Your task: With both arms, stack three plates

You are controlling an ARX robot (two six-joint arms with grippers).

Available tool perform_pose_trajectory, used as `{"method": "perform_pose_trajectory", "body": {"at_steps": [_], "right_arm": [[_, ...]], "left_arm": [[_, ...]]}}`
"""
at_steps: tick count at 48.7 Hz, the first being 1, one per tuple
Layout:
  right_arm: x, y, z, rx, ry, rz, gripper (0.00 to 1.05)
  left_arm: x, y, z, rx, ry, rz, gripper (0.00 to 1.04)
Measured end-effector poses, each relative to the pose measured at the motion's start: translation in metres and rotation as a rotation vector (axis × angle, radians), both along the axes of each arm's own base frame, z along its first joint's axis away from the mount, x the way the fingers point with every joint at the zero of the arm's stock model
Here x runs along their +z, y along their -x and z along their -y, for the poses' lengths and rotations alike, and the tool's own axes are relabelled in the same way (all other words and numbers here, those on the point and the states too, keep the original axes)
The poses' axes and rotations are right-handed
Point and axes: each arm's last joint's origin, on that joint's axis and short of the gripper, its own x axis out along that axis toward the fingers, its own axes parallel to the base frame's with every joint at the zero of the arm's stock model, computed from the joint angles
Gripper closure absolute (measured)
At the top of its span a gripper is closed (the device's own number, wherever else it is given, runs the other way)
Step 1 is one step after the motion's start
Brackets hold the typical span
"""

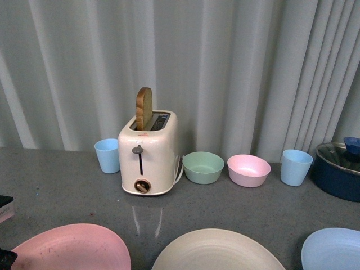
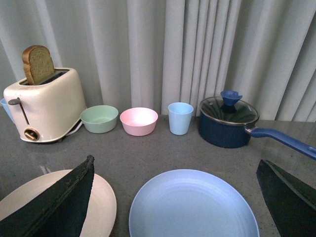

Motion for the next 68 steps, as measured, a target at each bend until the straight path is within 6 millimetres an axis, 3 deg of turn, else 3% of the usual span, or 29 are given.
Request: {"method": "perform_pose_trajectory", "body": {"at_steps": [5, 8, 17, 27, 34, 54, 68], "right_arm": [[0.000, 0.000, 0.000, 0.000, 0.000, 0.000, 0.07], [0.000, 0.000, 0.000, 0.000, 0.000, 0.000, 0.07], [0.000, 0.000, 0.000, 0.000, 0.000, 0.000, 0.07], [0.000, 0.000, 0.000, 0.000, 0.000, 0.000, 0.07], [0.000, 0.000, 0.000, 0.000, 0.000, 0.000, 0.07], [0.000, 0.000, 0.000, 0.000, 0.000, 0.000, 0.07], [0.000, 0.000, 0.000, 0.000, 0.000, 0.000, 0.07]], "left_arm": [[-0.003, 0.000, -0.001, 0.003, 0.001, -0.006, 0.07], [-0.004, 0.000, -0.001, 0.003, 0.001, -0.008, 0.13], [-0.008, 0.001, 0.003, -0.006, 0.003, -0.011, 0.40], [-0.010, 0.001, 0.008, -0.018, 0.007, -0.006, 0.80], [-0.007, -0.001, 0.008, -0.008, 0.037, 0.007, 0.96], [0.005, -0.004, 0.003, 0.011, 0.073, 0.006, 1.00], [0.057, -0.014, -0.015, 0.018, 0.076, 0.053, 1.01]]}}
